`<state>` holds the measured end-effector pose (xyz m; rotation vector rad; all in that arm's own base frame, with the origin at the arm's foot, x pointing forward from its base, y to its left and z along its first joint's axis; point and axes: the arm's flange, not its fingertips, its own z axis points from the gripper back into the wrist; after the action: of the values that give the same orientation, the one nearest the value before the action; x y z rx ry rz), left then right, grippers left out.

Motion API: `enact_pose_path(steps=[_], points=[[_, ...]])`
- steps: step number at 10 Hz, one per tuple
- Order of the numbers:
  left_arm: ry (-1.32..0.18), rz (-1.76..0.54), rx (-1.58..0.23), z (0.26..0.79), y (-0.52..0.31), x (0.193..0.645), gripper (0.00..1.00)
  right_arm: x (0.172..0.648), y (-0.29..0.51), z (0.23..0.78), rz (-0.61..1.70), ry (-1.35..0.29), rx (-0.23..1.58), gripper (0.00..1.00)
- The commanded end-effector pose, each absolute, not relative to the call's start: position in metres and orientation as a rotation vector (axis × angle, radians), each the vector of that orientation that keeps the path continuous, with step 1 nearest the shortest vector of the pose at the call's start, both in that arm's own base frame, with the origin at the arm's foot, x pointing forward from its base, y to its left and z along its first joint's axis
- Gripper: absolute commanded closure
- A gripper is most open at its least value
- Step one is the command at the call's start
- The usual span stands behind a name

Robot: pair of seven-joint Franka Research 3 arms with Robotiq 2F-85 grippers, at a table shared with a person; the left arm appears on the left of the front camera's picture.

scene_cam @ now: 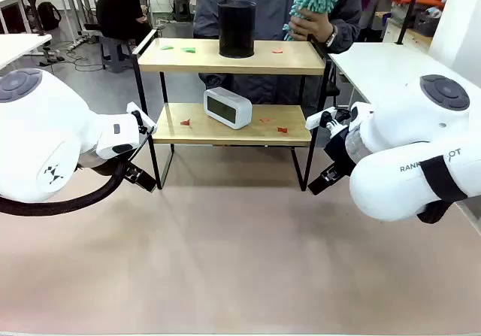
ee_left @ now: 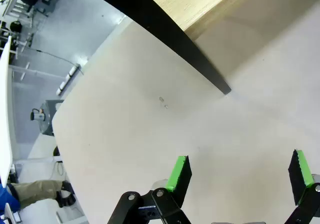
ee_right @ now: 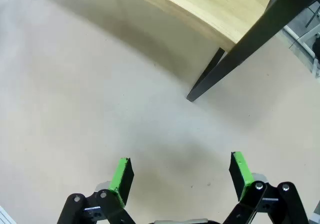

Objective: Clean the shelf.
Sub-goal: Pick up the Duster from the human.

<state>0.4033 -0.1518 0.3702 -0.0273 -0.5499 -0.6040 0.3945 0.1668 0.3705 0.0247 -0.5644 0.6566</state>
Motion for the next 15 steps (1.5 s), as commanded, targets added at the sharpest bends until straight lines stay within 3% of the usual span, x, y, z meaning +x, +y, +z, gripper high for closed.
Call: enact_pose_path(steps=[1,10,11,12,13,15], points=[[-0.550,-0.604,-0.027,0.370,-0.152,0.403,0.00,0.395,0.167,0.371,0.657,-0.565,0.025,0.00],[-0.550,-0.606,-0.027,0.370,-0.153,0.403,0.00,0.394,0.167,0.371,0.657,-0.564,0.024,0.00],[-0.461,-0.765,-0.008,0.398,-0.140,0.366,0.00,0.362,0.153,0.398,0.705,-0.400,0.034,0.00],[-0.431,-0.850,-0.153,0.426,-0.106,0.336,0.00,0.331,0.118,0.437,0.571,-0.403,0.111,0.00],[-0.528,-0.777,-0.357,0.454,-0.076,0.322,0.00,0.314,0.073,0.472,0.455,-0.480,0.376,0.00],[-0.713,-0.579,-0.568,0.492,-0.013,0.298,0.00,0.290,-0.019,0.507,0.131,-0.601,0.783,0.00]])
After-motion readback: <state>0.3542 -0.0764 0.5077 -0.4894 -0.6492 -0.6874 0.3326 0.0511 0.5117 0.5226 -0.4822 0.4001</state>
